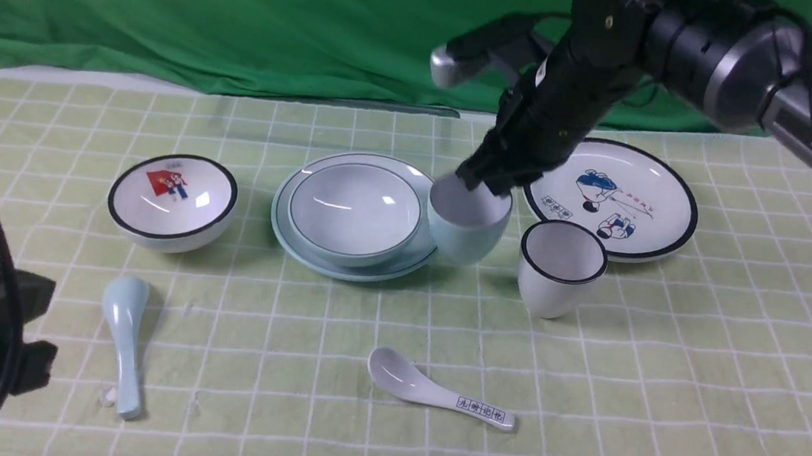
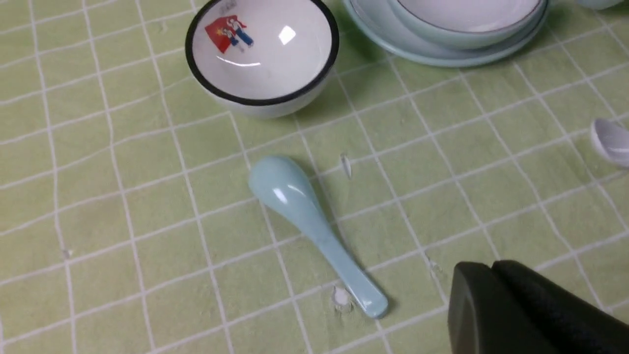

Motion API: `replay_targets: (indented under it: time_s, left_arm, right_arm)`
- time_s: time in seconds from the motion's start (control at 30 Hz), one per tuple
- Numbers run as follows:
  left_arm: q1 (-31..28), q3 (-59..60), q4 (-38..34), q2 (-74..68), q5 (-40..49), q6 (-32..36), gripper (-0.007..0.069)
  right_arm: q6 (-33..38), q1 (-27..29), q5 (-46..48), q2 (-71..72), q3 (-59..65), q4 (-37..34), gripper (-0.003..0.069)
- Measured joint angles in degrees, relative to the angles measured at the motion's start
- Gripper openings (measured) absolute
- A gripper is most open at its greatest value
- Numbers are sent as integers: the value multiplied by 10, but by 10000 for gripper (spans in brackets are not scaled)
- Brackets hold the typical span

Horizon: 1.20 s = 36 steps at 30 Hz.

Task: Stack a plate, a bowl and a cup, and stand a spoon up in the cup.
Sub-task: Use the right arm to put the blue teacup into the blue rice bowl in the middle, then use the left arm to grab a blue soup spoon

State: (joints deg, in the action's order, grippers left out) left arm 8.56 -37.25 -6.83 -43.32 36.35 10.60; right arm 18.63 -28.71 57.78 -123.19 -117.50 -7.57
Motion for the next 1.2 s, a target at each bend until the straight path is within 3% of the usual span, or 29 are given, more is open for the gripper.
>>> replay_targets:
  time_s: [0.27, 0.53, 0.7, 0.73, 0.8, 0.93, 1.07, 1.2]
  left_arm:
    - [0, 10, -22, -19, -40, -41, -30]
    - [0, 10, -27, -20, -36, -42, -30]
    - [0, 10, -19, -20, -35, -43, -30]
    - [0, 10, -13, -20, -35, -44, -30]
    - [0, 10, -8, -21, -35, -54, -30]
    - [0, 10, -3, -37, -33, -62, -29]
    - [0, 10, -1, -73, -18, -63, -29]
    - [0, 10, 37, -134, -6, -67, -29]
  right_arm:
    - [-11, -76, -89, -29, -59, -5, 64]
    - [-40, -77, -128, -90, -59, 3, 91]
    - [-39, -77, -139, -89, -60, 4, 199]
    - [-39, -77, -138, -89, -60, 4, 267]
    - [-39, -77, -136, -88, -62, 4, 324]
    - [-40, -77, -88, -77, -90, 3, 375]
    - [-37, -77, -13, -41, -132, 2, 347]
    - [-5, -77, 85, 26, -164, 4, 232]
